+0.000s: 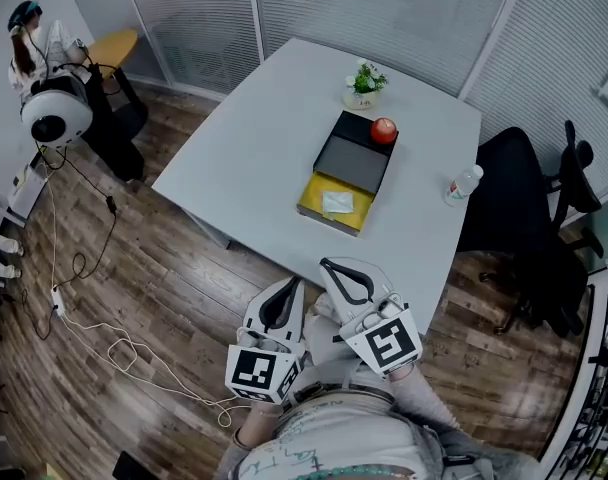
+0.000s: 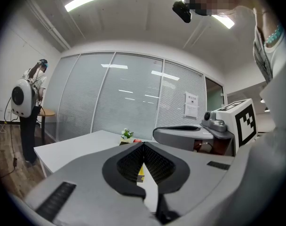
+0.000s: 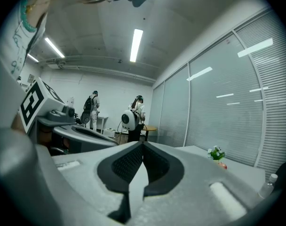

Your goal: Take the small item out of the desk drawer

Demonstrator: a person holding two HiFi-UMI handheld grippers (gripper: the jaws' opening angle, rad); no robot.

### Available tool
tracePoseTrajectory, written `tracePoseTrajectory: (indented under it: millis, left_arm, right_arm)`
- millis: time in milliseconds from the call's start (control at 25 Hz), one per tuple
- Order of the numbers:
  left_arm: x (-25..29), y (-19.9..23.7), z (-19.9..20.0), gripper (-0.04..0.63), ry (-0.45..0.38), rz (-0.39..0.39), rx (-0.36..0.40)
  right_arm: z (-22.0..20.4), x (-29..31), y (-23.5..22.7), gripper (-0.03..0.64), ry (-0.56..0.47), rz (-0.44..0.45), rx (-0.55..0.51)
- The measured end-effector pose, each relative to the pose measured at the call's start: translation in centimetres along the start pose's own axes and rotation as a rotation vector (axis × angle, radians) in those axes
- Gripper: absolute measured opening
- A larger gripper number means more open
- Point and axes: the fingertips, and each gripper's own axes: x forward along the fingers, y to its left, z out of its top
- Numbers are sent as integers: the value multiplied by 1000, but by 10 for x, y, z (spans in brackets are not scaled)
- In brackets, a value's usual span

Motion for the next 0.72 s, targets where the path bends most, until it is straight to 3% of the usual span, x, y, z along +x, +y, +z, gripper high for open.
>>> tracePoseTrajectory:
  millis: [720]
  left_arm:
    - [123,79,21,-2,84,-46,29]
  right_arm:
    - [-5,102,-97,3,-20,-39,71]
